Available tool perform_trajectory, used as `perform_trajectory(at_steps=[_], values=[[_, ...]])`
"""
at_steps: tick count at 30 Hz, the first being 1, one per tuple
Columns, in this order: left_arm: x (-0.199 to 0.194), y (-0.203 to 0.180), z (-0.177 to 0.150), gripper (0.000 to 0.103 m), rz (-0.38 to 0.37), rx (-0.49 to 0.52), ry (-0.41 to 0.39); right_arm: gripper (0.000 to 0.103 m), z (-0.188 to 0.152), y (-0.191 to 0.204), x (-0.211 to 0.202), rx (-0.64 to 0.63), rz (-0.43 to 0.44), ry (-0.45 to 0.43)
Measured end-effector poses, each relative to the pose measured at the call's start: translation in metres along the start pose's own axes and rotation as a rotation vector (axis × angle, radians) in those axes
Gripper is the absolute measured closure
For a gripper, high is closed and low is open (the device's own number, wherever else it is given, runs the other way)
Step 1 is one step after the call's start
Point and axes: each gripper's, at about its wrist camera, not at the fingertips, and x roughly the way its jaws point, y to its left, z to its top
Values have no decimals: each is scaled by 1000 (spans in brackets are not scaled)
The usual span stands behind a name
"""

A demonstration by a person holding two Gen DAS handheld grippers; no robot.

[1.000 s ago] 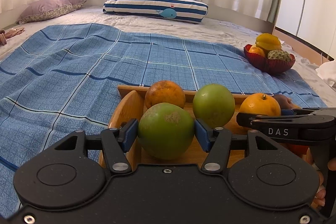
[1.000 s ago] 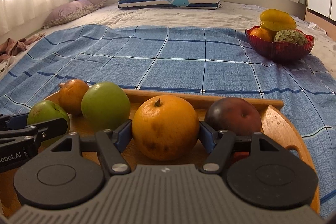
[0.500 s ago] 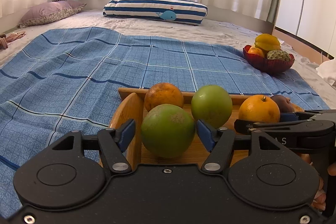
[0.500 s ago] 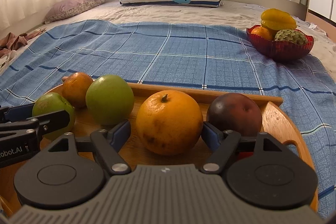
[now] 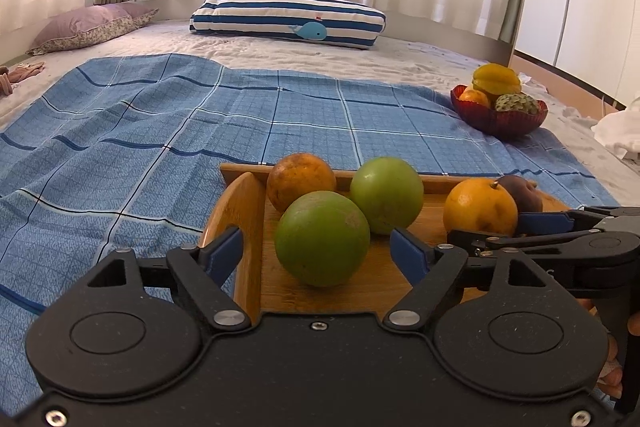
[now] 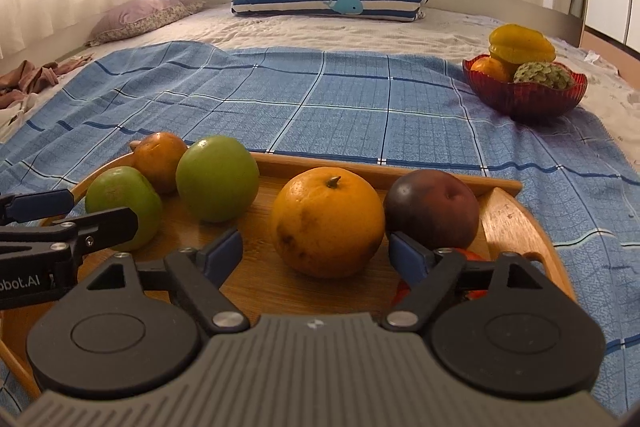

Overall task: Organize fruits
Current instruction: 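Open both grippers and withdraw them from the tray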

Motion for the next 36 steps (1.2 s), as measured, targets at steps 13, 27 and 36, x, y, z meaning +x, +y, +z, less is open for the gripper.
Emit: perform_trajectory(at_steps=[13, 27, 36], values=[[-26, -7, -9, 16, -35, 18, -9, 11, -9, 1, -29, -20, 11, -40], [-47, -13, -21, 14, -64, 25, -11, 9, -28, 1, -63, -26, 19, -83], [-64, -19, -29, 13, -84, 33, -13, 9, -41, 4, -82, -58, -19, -133]])
